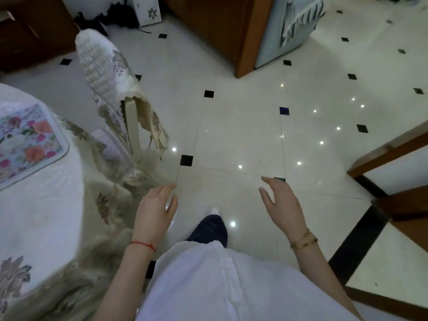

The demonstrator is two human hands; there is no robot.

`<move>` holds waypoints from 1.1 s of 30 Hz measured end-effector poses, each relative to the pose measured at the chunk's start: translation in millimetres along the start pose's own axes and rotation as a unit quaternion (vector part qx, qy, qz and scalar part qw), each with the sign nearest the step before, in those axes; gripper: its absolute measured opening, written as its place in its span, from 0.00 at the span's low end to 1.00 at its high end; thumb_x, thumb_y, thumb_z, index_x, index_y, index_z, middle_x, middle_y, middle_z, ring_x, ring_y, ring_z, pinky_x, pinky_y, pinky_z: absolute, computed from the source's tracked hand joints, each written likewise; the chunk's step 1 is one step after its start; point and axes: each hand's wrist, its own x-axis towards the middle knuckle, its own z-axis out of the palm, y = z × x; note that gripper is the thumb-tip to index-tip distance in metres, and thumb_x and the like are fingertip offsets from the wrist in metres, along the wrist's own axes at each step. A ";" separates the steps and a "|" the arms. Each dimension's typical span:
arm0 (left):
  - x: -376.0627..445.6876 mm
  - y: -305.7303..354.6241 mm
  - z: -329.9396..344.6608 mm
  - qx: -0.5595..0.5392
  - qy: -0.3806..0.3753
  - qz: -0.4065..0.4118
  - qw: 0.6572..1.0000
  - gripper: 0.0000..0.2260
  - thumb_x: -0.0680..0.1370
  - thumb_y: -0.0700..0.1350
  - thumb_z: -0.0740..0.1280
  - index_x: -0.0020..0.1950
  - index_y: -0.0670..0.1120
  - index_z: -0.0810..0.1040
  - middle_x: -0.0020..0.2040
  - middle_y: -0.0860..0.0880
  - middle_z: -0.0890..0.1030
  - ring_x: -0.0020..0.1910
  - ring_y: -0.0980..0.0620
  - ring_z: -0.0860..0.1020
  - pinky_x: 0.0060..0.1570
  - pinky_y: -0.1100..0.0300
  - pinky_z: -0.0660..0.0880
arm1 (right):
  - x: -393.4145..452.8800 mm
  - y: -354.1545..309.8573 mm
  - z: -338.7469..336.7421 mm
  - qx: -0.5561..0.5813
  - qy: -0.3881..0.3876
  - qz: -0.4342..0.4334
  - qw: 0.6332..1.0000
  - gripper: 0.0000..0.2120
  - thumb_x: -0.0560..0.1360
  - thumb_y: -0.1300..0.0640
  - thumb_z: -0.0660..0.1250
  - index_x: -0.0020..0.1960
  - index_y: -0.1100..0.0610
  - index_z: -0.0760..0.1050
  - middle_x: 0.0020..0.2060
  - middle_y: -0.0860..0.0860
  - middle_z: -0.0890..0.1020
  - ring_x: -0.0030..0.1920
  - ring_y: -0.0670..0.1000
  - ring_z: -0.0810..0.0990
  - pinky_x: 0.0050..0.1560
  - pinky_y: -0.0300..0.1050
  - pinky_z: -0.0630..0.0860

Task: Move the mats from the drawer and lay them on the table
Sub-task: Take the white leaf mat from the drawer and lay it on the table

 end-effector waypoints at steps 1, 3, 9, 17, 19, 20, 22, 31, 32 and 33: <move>25.7 5.2 -1.1 0.000 0.002 -0.004 1.000 0.13 0.77 0.40 0.66 0.61 0.42 0.77 0.53 0.42 0.81 0.51 0.43 0.79 0.52 0.49 0.77 | 30.1 -0.1 -6.9 -0.002 0.005 -0.004 1.000 0.16 0.79 0.55 0.64 0.66 0.58 0.74 0.60 0.54 0.79 0.61 0.52 0.75 0.60 0.37 0.67; 77.8 16.6 -6.0 -0.005 0.012 -0.011 1.000 0.13 0.78 0.40 0.65 0.62 0.42 0.77 0.54 0.42 0.81 0.51 0.43 0.79 0.53 0.51 0.77 | 88.2 -1.2 -20.6 -0.003 0.022 -0.013 1.000 0.16 0.79 0.56 0.64 0.65 0.58 0.74 0.58 0.54 0.80 0.60 0.52 0.75 0.60 0.36 0.67; 213.4 26.7 -22.3 0.015 0.029 -0.013 0.999 0.14 0.78 0.42 0.64 0.63 0.43 0.76 0.56 0.42 0.80 0.53 0.43 0.79 0.54 0.50 0.76 | 221.8 -8.1 -26.1 -0.001 -0.009 -0.030 1.000 0.17 0.80 0.53 0.62 0.67 0.57 0.72 0.61 0.52 0.78 0.64 0.51 0.73 0.62 0.36 0.64; 367.6 2.0 -11.3 0.013 0.054 -0.069 0.996 0.13 0.78 0.40 0.65 0.63 0.43 0.77 0.57 0.43 0.81 0.53 0.44 0.79 0.54 0.51 0.76 | 411.8 -7.6 17.7 0.004 -0.070 -0.054 0.996 0.17 0.80 0.53 0.61 0.67 0.57 0.72 0.62 0.52 0.78 0.64 0.52 0.73 0.62 0.38 0.64; 416.8 -6.2 -9.9 0.001 0.062 -0.078 0.995 0.13 0.78 0.39 0.64 0.63 0.43 0.77 0.56 0.44 0.81 0.52 0.45 0.79 0.54 0.54 0.76 | 475.5 -13.8 24.5 0.004 -0.078 -0.072 0.994 0.17 0.80 0.53 0.61 0.67 0.57 0.72 0.62 0.52 0.78 0.64 0.52 0.73 0.62 0.38 0.64; 443.6 -10.1 -11.3 -0.005 0.068 -0.088 0.994 0.13 0.78 0.40 0.64 0.63 0.43 0.76 0.56 0.44 0.80 0.52 0.46 0.79 0.55 0.54 0.76 | 509.2 -18.1 26.6 0.003 -0.083 -0.081 0.993 0.17 0.80 0.53 0.61 0.67 0.57 0.73 0.62 0.52 0.78 0.63 0.52 0.74 0.62 0.38 0.65; 496.3 -14.9 -20.5 -0.001 0.086 -0.110 0.990 0.14 0.79 0.41 0.63 0.64 0.44 0.76 0.57 0.45 0.80 0.54 0.46 0.78 0.56 0.55 0.74 | 578.5 -31.6 27.1 0.001 -0.086 -0.104 0.991 0.17 0.80 0.54 0.62 0.67 0.58 0.73 0.61 0.53 0.78 0.63 0.54 0.74 0.62 0.39 0.65; 667.8 -64.5 -75.8 0.001 0.186 -0.232 0.955 0.13 0.79 0.42 0.63 0.64 0.45 0.77 0.57 0.46 0.80 0.55 0.47 0.78 0.56 0.54 0.76 | 847.7 -155.5 61.3 -0.005 -0.129 -0.260 0.957 0.16 0.79 0.54 0.62 0.64 0.59 0.74 0.59 0.55 0.80 0.61 0.55 0.75 0.62 0.48 0.71; 680.9 -75.9 -78.8 -0.004 0.192 -0.249 0.949 0.13 0.79 0.42 0.63 0.64 0.46 0.77 0.58 0.46 0.80 0.55 0.47 0.78 0.55 0.55 0.76 | 867.2 -170.5 72.1 -0.003 -0.136 -0.267 0.954 0.15 0.80 0.54 0.62 0.64 0.58 0.75 0.58 0.55 0.80 0.61 0.55 0.75 0.62 0.47 0.71; 692.9 -88.3 -80.6 -0.011 0.195 -0.269 0.943 0.13 0.79 0.42 0.63 0.64 0.46 0.77 0.58 0.46 0.80 0.54 0.47 0.79 0.55 0.55 0.76 | 884.5 -184.5 84.1 -0.001 -0.145 -0.273 0.951 0.16 0.80 0.54 0.62 0.64 0.58 0.75 0.59 0.54 0.80 0.61 0.54 0.75 0.61 0.47 0.71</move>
